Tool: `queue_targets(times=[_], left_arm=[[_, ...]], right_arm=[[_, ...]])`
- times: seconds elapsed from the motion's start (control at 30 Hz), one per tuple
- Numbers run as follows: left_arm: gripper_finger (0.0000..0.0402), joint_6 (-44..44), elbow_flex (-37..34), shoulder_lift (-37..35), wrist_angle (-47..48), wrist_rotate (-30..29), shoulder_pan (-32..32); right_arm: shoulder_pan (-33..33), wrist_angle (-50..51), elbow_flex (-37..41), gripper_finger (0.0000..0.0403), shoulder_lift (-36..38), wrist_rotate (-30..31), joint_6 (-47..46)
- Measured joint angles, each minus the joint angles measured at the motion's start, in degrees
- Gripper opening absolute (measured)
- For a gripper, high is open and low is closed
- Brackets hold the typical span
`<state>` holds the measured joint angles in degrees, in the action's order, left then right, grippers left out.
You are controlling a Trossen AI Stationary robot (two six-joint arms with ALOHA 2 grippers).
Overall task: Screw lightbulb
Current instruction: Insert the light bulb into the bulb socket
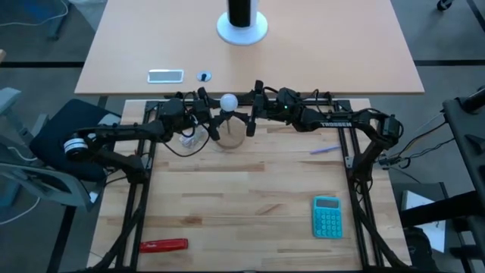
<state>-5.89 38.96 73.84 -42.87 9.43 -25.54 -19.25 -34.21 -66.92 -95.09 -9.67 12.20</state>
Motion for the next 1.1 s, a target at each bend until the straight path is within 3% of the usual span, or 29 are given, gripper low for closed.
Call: queue_targets(times=[0.23,0.6,1.1], left_arm=[[0.0164,-0.06,-0.12,0.03,0.46,-0.01,0.02],[0.016,-1.67,-0.15,0.11,0.72,-0.02,0.48],[0.016,-3.1,-0.15,0.11,-0.79,-0.28,1.7]], right_arm=[[0.01,1.19,0.0,0.0221,0.0,0.63,0.33],[0.03,2.36,-0.07,0.027,0.0,0.6,-0.24],[0.27,1.85,-0.17,0.0255,0.02,-0.83,-0.72]])
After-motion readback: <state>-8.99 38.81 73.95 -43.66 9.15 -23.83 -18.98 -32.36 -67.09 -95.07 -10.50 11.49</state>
